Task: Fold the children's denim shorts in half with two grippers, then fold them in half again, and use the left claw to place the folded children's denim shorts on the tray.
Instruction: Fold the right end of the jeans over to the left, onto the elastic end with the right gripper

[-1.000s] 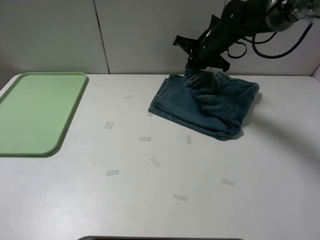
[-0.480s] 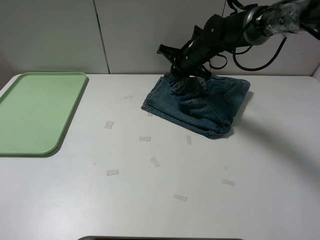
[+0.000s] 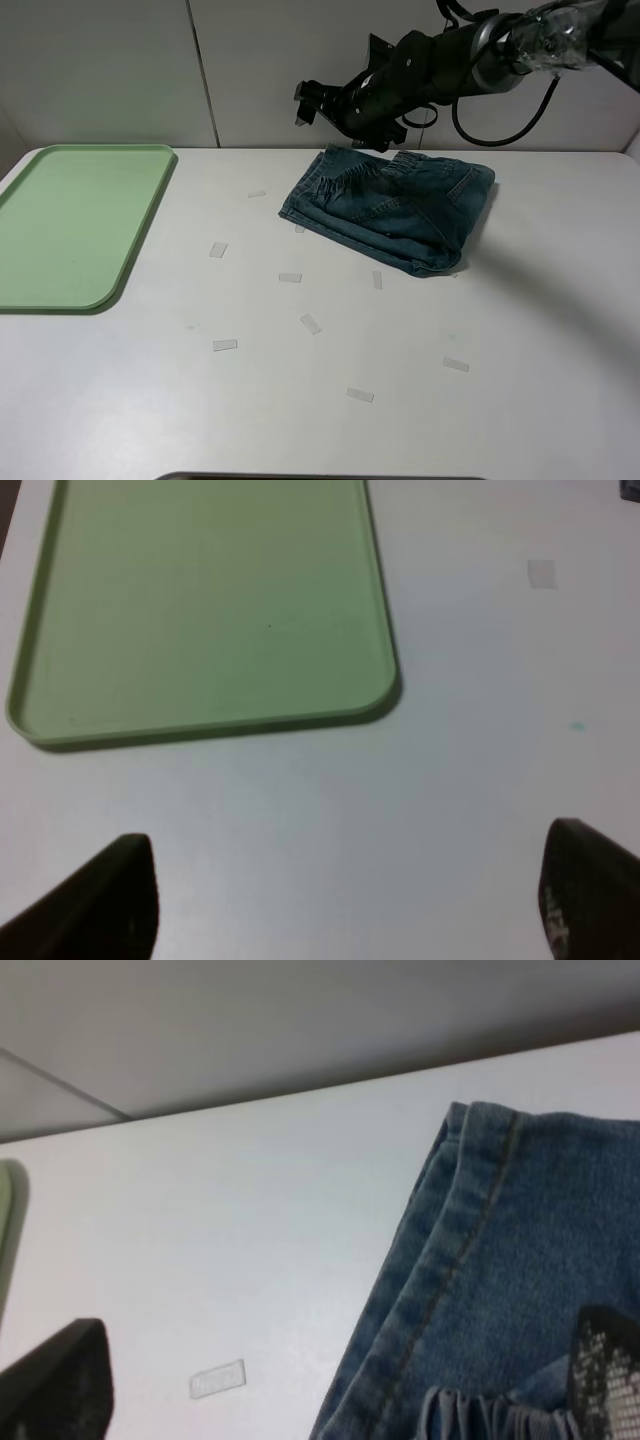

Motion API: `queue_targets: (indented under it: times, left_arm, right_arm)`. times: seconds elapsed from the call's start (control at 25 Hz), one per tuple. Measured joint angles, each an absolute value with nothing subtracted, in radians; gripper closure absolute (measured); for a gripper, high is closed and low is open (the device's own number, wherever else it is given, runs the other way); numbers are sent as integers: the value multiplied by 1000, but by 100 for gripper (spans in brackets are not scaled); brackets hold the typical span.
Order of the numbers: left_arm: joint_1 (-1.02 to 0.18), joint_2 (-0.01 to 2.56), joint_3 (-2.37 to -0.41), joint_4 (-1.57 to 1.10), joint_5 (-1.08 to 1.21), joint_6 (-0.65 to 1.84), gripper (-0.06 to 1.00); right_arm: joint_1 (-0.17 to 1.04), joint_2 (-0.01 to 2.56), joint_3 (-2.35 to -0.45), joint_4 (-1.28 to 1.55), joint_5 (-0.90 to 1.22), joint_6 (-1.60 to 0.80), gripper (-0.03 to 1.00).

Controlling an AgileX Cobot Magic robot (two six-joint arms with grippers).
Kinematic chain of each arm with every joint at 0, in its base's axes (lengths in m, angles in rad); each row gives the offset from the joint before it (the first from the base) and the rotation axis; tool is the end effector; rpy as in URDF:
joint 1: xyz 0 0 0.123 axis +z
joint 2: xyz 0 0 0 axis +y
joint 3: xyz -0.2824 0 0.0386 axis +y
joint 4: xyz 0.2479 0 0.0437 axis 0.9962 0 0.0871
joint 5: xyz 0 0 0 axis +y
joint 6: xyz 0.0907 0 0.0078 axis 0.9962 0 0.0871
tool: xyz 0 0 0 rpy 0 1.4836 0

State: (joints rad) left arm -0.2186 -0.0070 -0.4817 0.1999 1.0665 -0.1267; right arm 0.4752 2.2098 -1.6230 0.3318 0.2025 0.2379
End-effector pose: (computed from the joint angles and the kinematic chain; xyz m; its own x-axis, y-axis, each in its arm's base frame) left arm -0.0014 0.0165 0.2729 -0.4542 0.0715 -0.8880 0.0500 0.9972 0.0548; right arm 0.4418 0.2341 0.1678 -0.7471 0.2149 -0.6290 -0.1212 0.8864 0.4468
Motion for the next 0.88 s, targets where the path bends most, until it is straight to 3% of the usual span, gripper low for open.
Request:
queue_targets:
  times: [0.56,0.88]
  left_arm:
    - [-219,-7,-482,200,1067,-127,18]
    - [-219,-7,-482,200,1067,-127,18]
  right_arm:
    - [391,2210,-1623,53,395,238,27]
    - [374,2212,-1623,32,466,238,27]
